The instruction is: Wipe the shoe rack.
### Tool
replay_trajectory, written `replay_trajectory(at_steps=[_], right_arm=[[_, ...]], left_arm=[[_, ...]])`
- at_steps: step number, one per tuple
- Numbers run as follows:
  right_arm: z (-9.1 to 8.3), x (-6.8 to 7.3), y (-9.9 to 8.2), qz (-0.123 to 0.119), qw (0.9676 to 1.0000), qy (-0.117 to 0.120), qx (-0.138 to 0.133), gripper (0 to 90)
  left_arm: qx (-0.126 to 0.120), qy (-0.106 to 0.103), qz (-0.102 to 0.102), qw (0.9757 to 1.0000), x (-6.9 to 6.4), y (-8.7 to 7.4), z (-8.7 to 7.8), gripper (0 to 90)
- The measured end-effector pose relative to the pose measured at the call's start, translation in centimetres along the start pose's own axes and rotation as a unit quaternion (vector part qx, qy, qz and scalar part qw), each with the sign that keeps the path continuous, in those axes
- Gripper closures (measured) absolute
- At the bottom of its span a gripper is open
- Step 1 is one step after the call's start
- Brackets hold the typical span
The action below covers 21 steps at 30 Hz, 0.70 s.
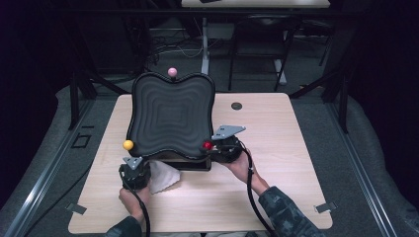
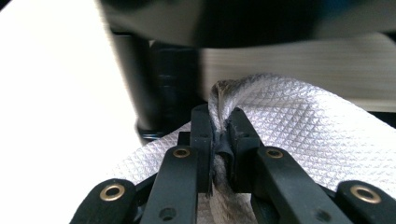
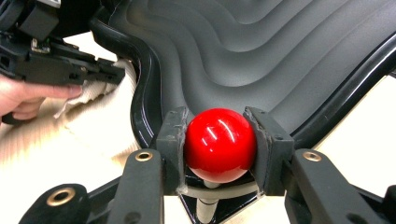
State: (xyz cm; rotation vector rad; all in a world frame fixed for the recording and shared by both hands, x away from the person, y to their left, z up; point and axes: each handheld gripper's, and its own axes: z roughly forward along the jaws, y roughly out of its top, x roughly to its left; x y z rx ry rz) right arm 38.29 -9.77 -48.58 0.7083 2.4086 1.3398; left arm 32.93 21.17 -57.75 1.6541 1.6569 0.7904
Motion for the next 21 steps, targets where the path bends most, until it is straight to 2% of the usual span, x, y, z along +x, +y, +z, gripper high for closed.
replay_trajectory(at_steps=[3, 10, 15, 17, 21], right_arm=[[-0.01, 0.04, 0.02, -0.001, 1.0, -0.002, 0.001, 60.5], [0.02, 0.05, 0.02, -0.002, 1.0, -0.001, 0.001, 60.5], [0.03, 0.04, 0.03, -0.002, 1.0, 0.0, 0.001, 60.4], [0.03, 0.03, 0.04, -0.002, 1.0, 0.0, 0.001, 60.5], [0.04, 0.01, 0.05, -0.003, 1.0, 0.0, 0.001, 60.5]], left_arm=[[0.0, 0.004, -0.004, 1.0, 0.54, 0.03, 0.04, 83.2], [-0.001, 0.007, -0.004, 1.0, 0.48, 0.04, 0.11, 83.1], [-0.003, 0.01, 0.0, 0.9999, 0.27, -0.09, 0.1, 83.2], [0.0, 0.008, -0.004, 1.0, 0.18, -0.09, 0.07, 83.2], [0.002, 0.004, 0.004, 1.0, -0.29, -0.17, 0.03, 83.2]])
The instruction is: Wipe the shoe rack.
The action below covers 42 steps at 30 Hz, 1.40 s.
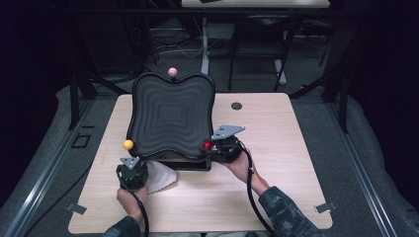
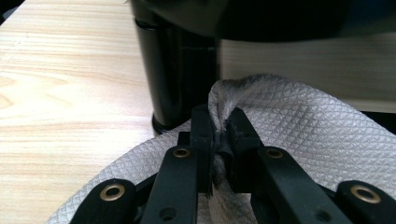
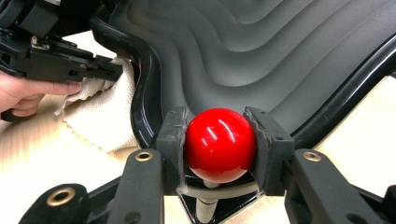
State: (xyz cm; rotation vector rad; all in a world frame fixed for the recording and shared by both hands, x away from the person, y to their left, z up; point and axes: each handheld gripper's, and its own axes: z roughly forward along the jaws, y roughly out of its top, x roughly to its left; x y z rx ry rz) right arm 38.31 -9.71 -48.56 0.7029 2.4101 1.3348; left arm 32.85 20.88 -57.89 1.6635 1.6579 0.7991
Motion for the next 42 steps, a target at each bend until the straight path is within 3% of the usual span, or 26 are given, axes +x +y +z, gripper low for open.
replay_trajectory(at_steps=[5, 15, 29, 34, 42], right_arm=[[0.0, 0.0, 0.0, 0.001, 1.0, 0.001, 0.001, 60.5], [0.0, 0.0, 0.0, 0.002, 1.0, 0.001, 0.0, 60.5], [0.0, -0.1, 0.0, 0.003, 1.0, 0.002, 0.0, 60.5], [0.0, -0.1, 0.0, 0.002, 1.0, 0.002, 0.0, 60.5], [0.0, -0.1, 0.0, 0.001, 1.0, 0.001, 0.0, 60.5]], left_arm=[[0.003, -0.016, 0.003, 0.9999, -1.0, -0.2, -0.1, 83.2], [0.006, -0.054, 0.032, 0.998, -4.3, -0.5, -0.1, 83.3], [0.002, -0.114, 0.064, 0.9914, -9.3, -0.8, 0.0, 83.2], [0.002, -0.13, 0.076, 0.9886, -10.5, -0.8, 0.0, 83.2], [-0.006, -0.146, 0.075, 0.9864, -12.2, -1.1, 0.1, 83.2]])
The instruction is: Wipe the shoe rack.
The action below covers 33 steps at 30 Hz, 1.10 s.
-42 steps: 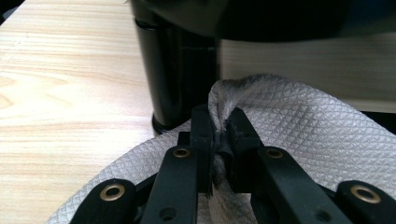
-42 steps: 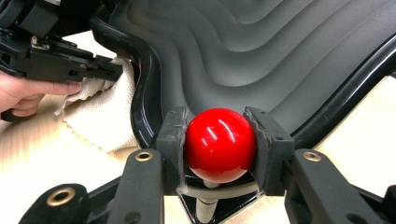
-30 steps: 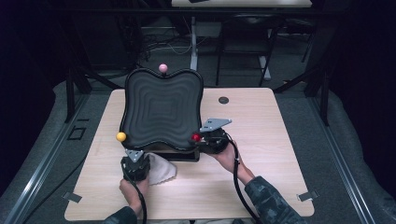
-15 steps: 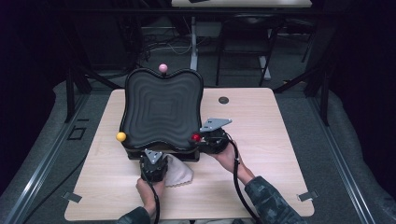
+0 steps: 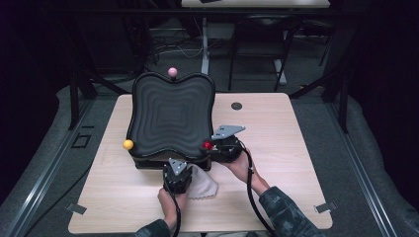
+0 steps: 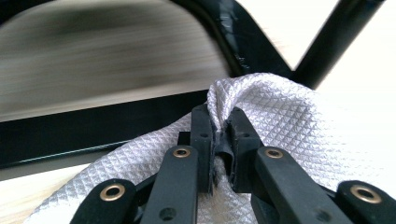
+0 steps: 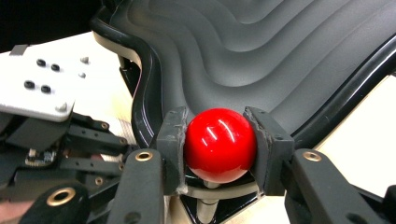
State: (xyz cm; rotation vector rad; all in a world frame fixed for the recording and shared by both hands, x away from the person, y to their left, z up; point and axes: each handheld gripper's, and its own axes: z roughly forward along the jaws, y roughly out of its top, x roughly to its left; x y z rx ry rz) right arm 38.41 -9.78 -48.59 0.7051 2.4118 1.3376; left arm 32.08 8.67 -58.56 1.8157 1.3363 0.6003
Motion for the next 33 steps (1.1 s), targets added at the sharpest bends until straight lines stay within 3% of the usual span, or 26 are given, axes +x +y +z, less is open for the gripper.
replay_trajectory(at_steps=[14, 20, 25, 28, 33], right_arm=[[0.0, 0.1, 0.0, 0.005, 1.0, 0.0, -0.001, 60.5], [0.0, 0.0, -0.1, 0.006, 1.0, 0.001, -0.003, 60.5], [0.0, 0.0, 0.0, 0.003, 1.0, 0.001, -0.002, 60.5], [0.0, 0.1, 0.0, 0.004, 1.0, 0.001, -0.002, 60.5], [0.0, 0.1, 0.0, 0.003, 1.0, 0.0, -0.002, 60.5]], left_arm=[[0.001, -0.04, 0.013, 0.9991, -2.7, 0.4, 1.0, 83.2], [0.0, -0.058, 0.0, 0.9983, -2.8, 0.5, 1.1, 83.2], [-0.009, -0.064, 0.009, 0.9979, -2.2, 0.5, -0.2, 83.5], [-0.023, -0.064, 0.021, 0.9975, -1.6, 0.4, -1.7, 83.6], [-0.047, -0.063, 0.024, 0.9966, -0.3, 0.6, -4.2, 83.6]])
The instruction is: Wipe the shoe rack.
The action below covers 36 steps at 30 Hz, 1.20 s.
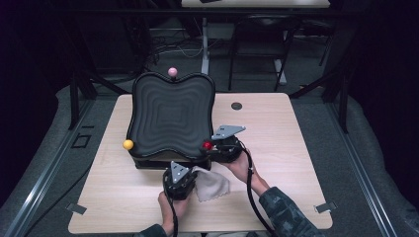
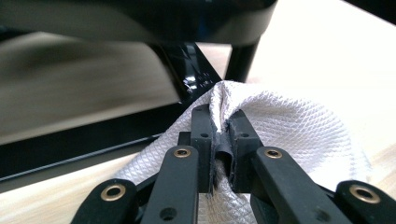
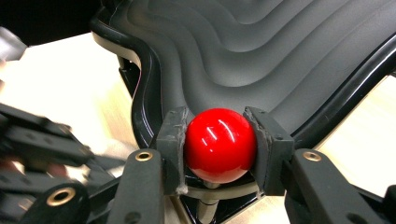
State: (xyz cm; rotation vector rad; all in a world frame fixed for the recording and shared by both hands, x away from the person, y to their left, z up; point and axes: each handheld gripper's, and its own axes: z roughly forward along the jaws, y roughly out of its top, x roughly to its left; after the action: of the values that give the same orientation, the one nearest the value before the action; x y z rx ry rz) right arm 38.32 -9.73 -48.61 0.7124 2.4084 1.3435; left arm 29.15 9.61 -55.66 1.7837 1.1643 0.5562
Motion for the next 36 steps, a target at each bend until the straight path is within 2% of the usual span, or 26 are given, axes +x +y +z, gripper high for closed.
replay_trajectory(at_steps=[3, 6, 10, 14, 17, 23, 28, 31, 35, 36], right_arm=[[0.0, 0.0, 0.0, 0.0, 1.0, -0.001, 0.001, 60.5], [0.0, 0.0, 0.0, 0.002, 1.0, -0.001, 0.0, 60.5], [0.0, 0.0, 0.0, 0.001, 1.0, -0.001, -0.002, 60.5], [0.0, 0.0, 0.0, 0.001, 1.0, -0.002, 0.0, 60.5], [0.0, 0.1, -0.1, 0.002, 1.0, -0.002, -0.001, 60.5], [0.0, 0.1, 0.0, -0.001, 1.0, -0.001, -0.001, 60.6], [0.0, 0.1, 0.0, -0.001, 1.0, -0.002, 0.001, 60.5], [0.0, 0.1, 0.0, -0.001, 1.0, -0.003, 0.001, 60.5], [0.0, 0.1, 0.0, -0.002, 1.0, -0.003, -0.002, 60.5], [0.0, 0.1, 0.0, -0.002, 1.0, -0.003, -0.003, 60.5]], left_arm=[[-0.013, -0.008, 0.005, 0.9999, 0.0, 0.8, -1.0, 83.6], [-0.032, -0.013, 0.02, 0.9992, -0.6, 1.8, -1.6, 83.6], [-0.051, -0.008, 0.039, 0.9979, -1.2, 3.0, -1.9, 83.5], [-0.066, -0.006, 0.032, 0.9973, -1.1, 4.1, -1.8, 83.5], [-0.059, -0.004, 0.043, 0.9973, -1.1, 4.7, -1.4, 83.5], [-0.064, 0.004, 0.059, 0.9962, -0.8, 4.8, -1.4, 83.8], [-0.066, 0.019, 0.059, 0.9958, 0.3, 4.7, -1.9, 83.7], [-0.067, 0.037, 0.062, 0.9951, 1.2, 4.8, -2.2, 83.7], [-0.059, 0.069, 0.051, 0.9946, 3.3, 4.9, -2.2, 83.7], [-0.051, 0.073, 0.045, 0.995, 3.9, 4.9, -2.2, 83.7]])
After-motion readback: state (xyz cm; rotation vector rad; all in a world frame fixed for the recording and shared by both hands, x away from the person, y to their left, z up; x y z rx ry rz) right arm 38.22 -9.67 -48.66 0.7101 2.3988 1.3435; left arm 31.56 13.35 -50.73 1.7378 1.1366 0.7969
